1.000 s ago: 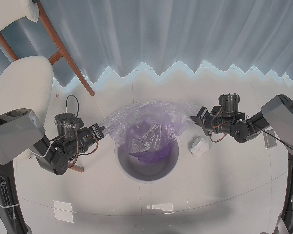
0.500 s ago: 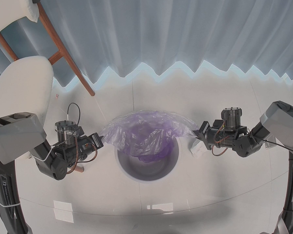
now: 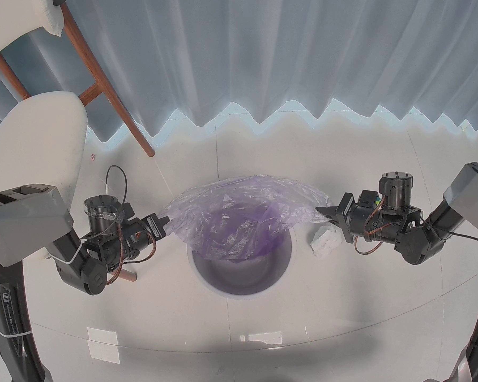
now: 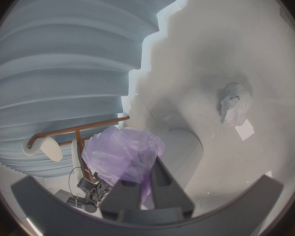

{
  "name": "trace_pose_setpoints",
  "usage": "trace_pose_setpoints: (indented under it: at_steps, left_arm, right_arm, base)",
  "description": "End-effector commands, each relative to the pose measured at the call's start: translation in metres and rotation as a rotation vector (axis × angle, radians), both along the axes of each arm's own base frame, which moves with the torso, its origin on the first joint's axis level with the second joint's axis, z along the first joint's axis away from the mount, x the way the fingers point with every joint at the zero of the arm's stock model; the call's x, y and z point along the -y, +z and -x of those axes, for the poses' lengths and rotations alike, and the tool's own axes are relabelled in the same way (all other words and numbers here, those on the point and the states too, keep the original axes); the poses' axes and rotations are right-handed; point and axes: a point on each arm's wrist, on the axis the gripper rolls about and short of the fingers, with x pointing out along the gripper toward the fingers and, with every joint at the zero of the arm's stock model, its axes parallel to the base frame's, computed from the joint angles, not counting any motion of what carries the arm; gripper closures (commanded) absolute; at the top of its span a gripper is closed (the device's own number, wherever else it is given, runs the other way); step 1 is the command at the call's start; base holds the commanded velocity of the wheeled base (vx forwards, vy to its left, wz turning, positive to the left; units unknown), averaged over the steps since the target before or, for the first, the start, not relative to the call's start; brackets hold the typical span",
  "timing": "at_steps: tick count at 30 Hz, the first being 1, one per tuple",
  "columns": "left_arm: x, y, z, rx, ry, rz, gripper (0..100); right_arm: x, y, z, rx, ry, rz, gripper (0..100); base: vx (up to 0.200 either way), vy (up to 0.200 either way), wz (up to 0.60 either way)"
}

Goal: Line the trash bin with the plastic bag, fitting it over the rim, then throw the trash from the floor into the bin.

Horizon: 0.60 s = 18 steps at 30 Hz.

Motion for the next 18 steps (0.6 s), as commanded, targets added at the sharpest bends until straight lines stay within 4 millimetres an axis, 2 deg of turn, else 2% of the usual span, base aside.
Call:
trace_pose_setpoints:
  at_steps: [1, 5, 10, 12, 16, 18]
  left_arm:
    - [0.000, 0.002, 0.002, 0.004, -0.001, 0.001, 100]
    - [0.000, 0.007, 0.005, 0.012, -0.004, 0.003, 100]
    - [0.002, 0.007, 0.009, 0.006, -0.014, 0.001, 100]
    - [0.005, 0.013, 0.011, 0.027, -0.022, 0.005, 100]
    - [0.006, 0.015, 0.016, 0.024, -0.028, 0.005, 100]
    - [0.007, 0.015, 0.016, 0.024, -0.029, 0.005, 100]
  right_arm:
    - [0.003, 0.018, 0.014, 0.028, 0.003, -0.012, 0]
    - [0.004, 0.030, 0.032, 0.022, 0.006, -0.037, 0]
    - [-0.007, 0.036, 0.050, 0.016, 0.047, -0.040, 0]
    - [-0.025, 0.036, 0.061, -0.016, 0.097, -0.059, 0]
    - [-0.045, 0.037, 0.058, -0.048, 0.124, -0.107, 0]
    - [-0.048, 0.037, 0.056, -0.053, 0.125, -0.113, 0]
  base:
    - [0.000, 0.000, 0.00]
    - [0.000, 0.000, 0.00]
    - [0.000, 0.000, 0.00]
    - [0.000, 0.000, 0.00]
    - [0.000, 0.000, 0.00]
    - [0.000, 0.000, 0.00]
